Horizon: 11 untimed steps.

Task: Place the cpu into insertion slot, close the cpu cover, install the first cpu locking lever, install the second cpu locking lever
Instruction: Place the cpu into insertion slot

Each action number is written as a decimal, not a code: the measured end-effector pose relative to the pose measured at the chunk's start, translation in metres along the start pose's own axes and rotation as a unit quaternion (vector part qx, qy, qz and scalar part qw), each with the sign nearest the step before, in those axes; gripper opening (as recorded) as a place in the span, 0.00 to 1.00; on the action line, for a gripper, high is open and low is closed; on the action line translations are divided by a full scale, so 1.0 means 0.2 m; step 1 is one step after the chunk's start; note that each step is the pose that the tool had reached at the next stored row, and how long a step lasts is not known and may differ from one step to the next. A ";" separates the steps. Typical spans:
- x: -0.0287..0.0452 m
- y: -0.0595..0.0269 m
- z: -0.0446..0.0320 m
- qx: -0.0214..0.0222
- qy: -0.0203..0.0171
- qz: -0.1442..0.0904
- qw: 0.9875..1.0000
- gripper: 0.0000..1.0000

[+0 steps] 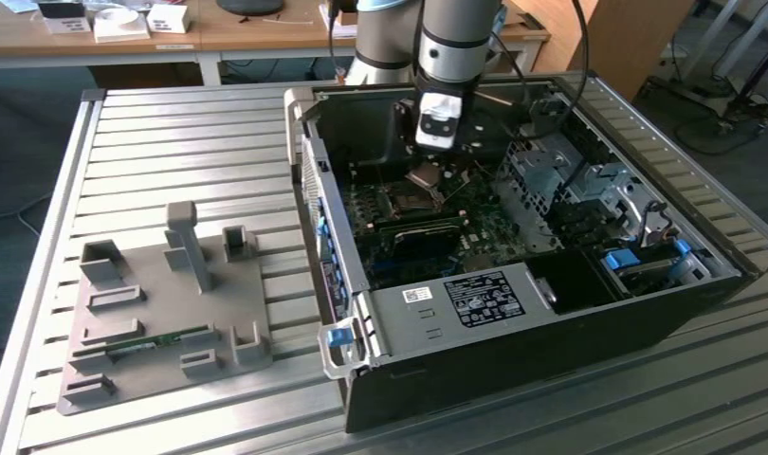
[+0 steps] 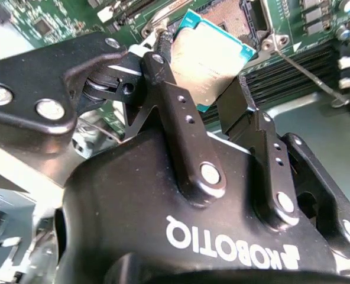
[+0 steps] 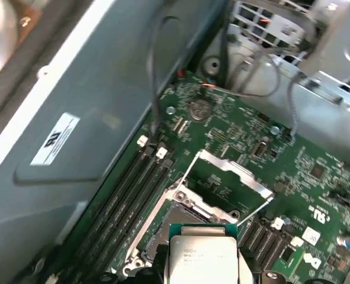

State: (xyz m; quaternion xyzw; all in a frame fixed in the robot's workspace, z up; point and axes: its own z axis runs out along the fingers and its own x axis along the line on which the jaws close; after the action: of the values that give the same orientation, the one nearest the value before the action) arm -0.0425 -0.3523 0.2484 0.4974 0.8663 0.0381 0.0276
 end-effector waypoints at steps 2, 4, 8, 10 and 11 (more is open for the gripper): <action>0.000 0.000 0.000 0.000 -0.002 0.018 1.000 0.54; 0.000 0.000 0.001 0.000 -0.003 0.036 0.999 0.54; 0.000 0.000 0.001 0.001 -0.008 0.083 0.997 0.54; 0.000 0.000 0.001 0.001 -0.009 0.097 0.995 0.54; 0.000 0.000 0.001 0.001 -0.010 0.103 0.995 0.54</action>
State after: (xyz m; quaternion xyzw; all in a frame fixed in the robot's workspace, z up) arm -0.0425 -0.3523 0.2481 0.5847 0.8099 0.0350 0.0314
